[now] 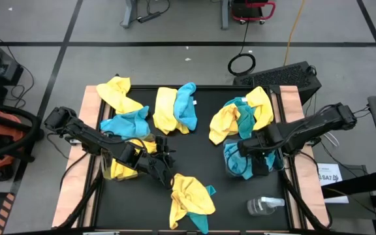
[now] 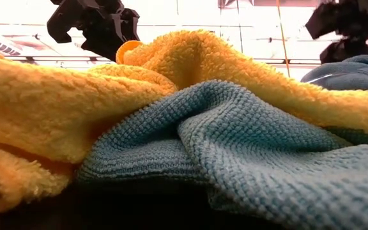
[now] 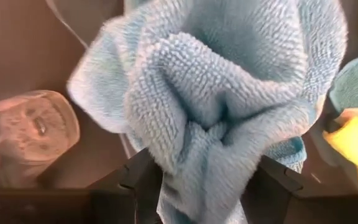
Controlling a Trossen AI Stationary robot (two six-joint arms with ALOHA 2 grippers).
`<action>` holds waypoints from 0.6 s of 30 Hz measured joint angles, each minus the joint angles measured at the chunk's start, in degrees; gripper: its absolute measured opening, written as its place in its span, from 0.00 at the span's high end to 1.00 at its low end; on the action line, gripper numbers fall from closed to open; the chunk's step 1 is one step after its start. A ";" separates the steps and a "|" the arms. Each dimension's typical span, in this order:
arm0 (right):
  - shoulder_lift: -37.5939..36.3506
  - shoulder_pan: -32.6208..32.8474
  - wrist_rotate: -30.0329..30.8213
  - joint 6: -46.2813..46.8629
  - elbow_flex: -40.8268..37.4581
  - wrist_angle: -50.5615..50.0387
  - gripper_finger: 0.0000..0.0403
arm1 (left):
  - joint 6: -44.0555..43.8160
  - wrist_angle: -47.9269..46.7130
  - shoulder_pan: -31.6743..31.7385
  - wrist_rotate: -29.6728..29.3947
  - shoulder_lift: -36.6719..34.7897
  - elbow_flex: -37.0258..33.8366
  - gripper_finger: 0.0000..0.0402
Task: Sort microfiber towel by color & place in baskets
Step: Put the blue microfiber towel into the right transparent bin
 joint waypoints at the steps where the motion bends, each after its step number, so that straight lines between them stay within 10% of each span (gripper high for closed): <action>1: -0.02 0.02 0.00 -0.10 0.88 -0.30 0.56 | 0.00 -0.03 0.00 0.00 0.00 0.00 0.50; 18: -2.05 0.70 4.28 -2.06 5.29 4.30 0.57 | 0.00 -0.07 0.00 0.01 0.00 0.00 0.50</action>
